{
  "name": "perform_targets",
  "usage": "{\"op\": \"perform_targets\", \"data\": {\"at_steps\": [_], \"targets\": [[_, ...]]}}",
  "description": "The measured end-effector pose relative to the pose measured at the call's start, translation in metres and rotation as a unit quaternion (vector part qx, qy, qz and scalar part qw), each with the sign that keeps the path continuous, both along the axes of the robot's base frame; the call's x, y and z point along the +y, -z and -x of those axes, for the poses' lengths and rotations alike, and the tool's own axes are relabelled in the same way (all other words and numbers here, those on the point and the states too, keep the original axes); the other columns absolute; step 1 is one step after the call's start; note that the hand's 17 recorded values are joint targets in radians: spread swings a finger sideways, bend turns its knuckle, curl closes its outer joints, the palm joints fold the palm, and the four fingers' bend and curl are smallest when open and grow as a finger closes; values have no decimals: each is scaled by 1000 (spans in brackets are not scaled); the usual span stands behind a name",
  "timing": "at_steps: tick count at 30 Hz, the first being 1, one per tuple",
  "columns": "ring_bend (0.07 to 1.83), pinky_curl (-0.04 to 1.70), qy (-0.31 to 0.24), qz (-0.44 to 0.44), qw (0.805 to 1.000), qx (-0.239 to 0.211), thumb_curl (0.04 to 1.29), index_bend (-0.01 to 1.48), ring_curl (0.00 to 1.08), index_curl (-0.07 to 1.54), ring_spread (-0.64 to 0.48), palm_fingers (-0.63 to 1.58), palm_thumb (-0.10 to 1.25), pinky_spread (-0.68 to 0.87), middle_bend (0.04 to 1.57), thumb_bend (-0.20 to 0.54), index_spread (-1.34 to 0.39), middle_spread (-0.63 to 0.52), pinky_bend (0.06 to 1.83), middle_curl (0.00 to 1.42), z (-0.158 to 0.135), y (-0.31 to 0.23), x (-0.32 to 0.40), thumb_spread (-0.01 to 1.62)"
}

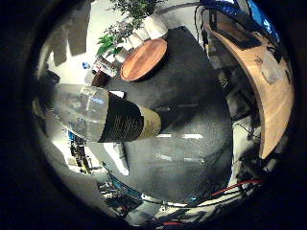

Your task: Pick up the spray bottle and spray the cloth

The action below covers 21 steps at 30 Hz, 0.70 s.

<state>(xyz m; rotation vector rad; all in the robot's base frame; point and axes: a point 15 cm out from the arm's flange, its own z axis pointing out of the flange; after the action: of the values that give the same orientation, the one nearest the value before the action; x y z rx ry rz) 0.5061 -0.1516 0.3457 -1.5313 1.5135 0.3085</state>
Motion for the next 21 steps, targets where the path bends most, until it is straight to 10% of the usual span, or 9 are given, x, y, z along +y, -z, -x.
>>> {"op": "perform_targets", "data": {"at_steps": [21], "targets": [[1212, 840, -9, 5, 1000, -11, 291, 329, 680, 925, -263, 379, 654, -471, 854, -22, -467, -290, 896, 941, 5, 0, -3, 1067]]}}
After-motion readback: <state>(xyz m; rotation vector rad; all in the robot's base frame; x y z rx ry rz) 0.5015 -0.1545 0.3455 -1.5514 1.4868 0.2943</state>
